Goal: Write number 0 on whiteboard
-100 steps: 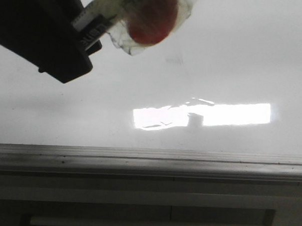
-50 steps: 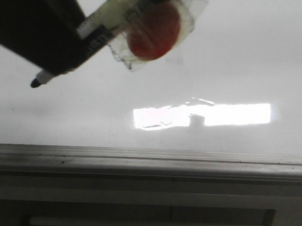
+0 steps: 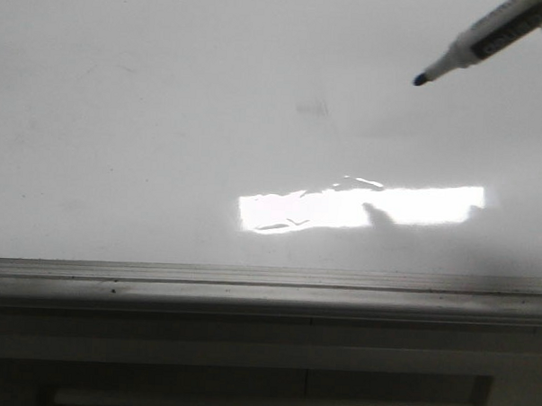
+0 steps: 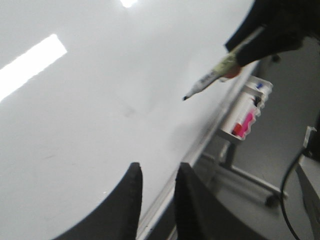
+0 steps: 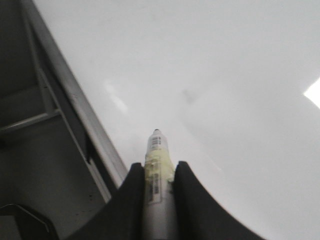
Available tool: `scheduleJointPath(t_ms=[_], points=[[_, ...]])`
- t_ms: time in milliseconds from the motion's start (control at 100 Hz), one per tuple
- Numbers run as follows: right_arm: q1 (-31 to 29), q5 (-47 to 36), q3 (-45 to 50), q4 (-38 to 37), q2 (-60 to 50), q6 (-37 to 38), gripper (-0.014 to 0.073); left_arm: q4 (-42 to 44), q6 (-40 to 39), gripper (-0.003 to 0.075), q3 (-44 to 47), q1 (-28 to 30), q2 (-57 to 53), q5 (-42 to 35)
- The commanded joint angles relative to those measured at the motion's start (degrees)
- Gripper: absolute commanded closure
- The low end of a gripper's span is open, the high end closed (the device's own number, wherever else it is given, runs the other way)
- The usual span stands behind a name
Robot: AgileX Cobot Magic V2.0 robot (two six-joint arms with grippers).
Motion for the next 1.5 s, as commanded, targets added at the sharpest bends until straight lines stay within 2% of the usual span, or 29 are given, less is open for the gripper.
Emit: scheduleJointPath(t_ms=[0,100,170,530,1060,1300,1390,1490], points=[[-1.1,-3.5,-1.5,-8.0,-0.1,6.3,0.0641,9.1,-12.1,0.0727,3.8,1.3,-5.2,-8.2],[-1.4,-3.5,-3.0,-10.6,2.2,8.1,0.0641,14.7,-20.6,0.074,8.7,3.0,-9.6,-10.5],[-1.4,-3.9,-4.7,-10.6,4.1,8.3,0.0641,15.3,-22.7,0.074,10.9,3.9,-11.4,-10.9],[-1.4,-4.8,-15.3,-11.0,15.2,8.3,0.0641,12.7,-22.8,0.074,13.2,4.5,-12.1,-11.3],[-1.1,-3.7,-15.6,-12.3,22.1,9.4,0.0641,12.4,-22.8,0.074,13.2,4.5,-12.1,-11.3],[3.4,-1.0,-15.6,-12.3,23.6,9.4,0.0641,12.4,-22.8,0.074,13.2,4.5,-12.1,-11.3],[4.4,1.9,-15.6,-14.5,23.7,12.2,0.0641,12.4,-22.8,0.074,13.2,4.5,-12.1,-11.3],[4.4,6.9,-15.6,-21.2,23.6,17.6,0.0641,12.4,-22.8,0.074,13.2,4.5,-12.1,-11.3]])
